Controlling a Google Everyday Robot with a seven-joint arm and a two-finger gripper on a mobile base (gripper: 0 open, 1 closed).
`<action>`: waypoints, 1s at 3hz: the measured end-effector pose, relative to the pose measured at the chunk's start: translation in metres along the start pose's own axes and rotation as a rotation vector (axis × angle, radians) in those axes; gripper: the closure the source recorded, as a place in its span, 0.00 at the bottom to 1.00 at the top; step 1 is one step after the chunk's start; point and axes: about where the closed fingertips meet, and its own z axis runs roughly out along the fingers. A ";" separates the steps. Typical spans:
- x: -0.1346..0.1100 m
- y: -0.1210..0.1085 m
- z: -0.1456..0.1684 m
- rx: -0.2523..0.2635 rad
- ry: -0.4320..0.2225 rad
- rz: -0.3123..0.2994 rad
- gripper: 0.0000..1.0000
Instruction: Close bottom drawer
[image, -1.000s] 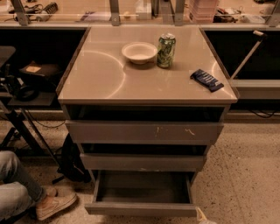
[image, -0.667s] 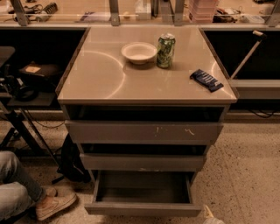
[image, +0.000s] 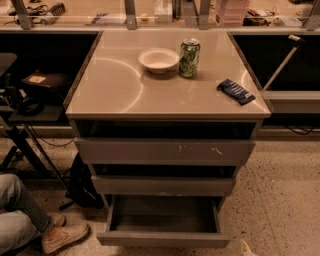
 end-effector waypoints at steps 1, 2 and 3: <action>0.014 0.009 0.017 -0.079 -0.015 0.023 0.00; 0.037 0.051 0.055 -0.224 -0.099 0.085 0.00; 0.058 0.082 0.102 -0.355 -0.169 0.162 0.00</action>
Offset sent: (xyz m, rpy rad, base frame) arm -0.0673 0.1059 -0.1165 0.4917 0.1070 0.1118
